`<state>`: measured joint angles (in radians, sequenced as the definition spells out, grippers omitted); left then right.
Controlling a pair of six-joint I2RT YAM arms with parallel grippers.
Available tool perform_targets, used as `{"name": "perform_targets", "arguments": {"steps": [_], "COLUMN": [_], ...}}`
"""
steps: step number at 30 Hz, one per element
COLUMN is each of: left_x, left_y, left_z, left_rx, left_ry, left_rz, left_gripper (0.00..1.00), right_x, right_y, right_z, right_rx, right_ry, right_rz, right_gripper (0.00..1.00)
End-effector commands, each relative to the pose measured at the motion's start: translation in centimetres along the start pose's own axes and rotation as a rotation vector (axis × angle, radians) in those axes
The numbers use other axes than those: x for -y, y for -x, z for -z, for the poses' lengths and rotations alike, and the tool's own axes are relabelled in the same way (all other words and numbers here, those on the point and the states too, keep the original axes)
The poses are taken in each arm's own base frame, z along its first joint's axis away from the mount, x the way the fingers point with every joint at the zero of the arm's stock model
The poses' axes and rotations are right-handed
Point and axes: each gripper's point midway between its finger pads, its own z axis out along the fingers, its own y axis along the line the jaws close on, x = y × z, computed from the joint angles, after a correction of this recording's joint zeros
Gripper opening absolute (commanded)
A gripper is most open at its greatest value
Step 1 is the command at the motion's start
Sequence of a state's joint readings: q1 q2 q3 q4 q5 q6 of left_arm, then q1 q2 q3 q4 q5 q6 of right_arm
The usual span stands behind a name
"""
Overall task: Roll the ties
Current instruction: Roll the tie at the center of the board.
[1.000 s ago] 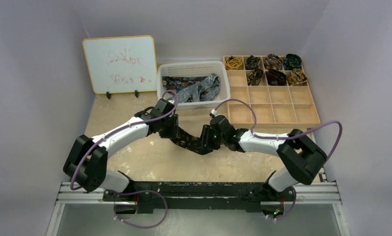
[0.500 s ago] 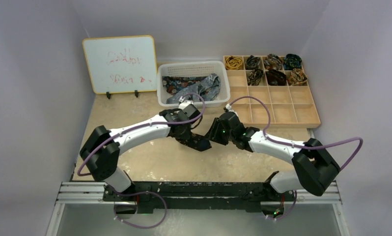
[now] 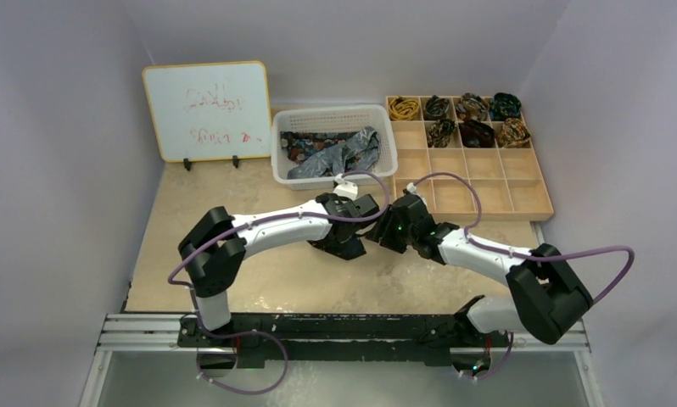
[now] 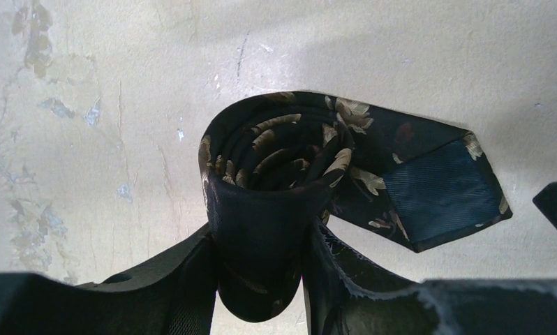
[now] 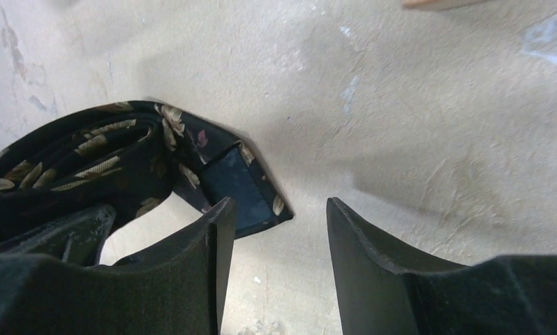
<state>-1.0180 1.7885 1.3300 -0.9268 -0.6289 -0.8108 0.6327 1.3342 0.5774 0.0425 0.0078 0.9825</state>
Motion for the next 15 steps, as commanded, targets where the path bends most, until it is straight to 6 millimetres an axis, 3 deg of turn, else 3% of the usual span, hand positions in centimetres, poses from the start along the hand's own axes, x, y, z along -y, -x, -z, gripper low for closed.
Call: {"name": "perform_targets", "arguments": {"steps": [1,3,6,15], "left_x": [1.0,1.9,3.1,6.5], "left_y": [1.5,1.5,1.7,2.3], "left_z": [0.7,0.7,1.0,1.9], "left_rx": [0.041,0.028,0.027,0.015], "left_ry": [0.023,-0.008,-0.064,-0.206], "left_rz": [-0.016,-0.044,-0.053,-0.059], "left_gripper": [0.45,0.55,0.64,0.65], "right_x": [0.1,0.4,0.5,1.3], "right_y": [1.7,2.2,2.4,3.4], "right_z": [0.4,0.5,0.7,1.2], "right_rx": [0.038,0.050,0.046,0.063], "right_ry": [0.013,0.008,0.027,0.021], "right_rz": [0.006,0.002,-0.001,-0.011], "right_gripper": [0.53,0.53,0.53,0.57]}}
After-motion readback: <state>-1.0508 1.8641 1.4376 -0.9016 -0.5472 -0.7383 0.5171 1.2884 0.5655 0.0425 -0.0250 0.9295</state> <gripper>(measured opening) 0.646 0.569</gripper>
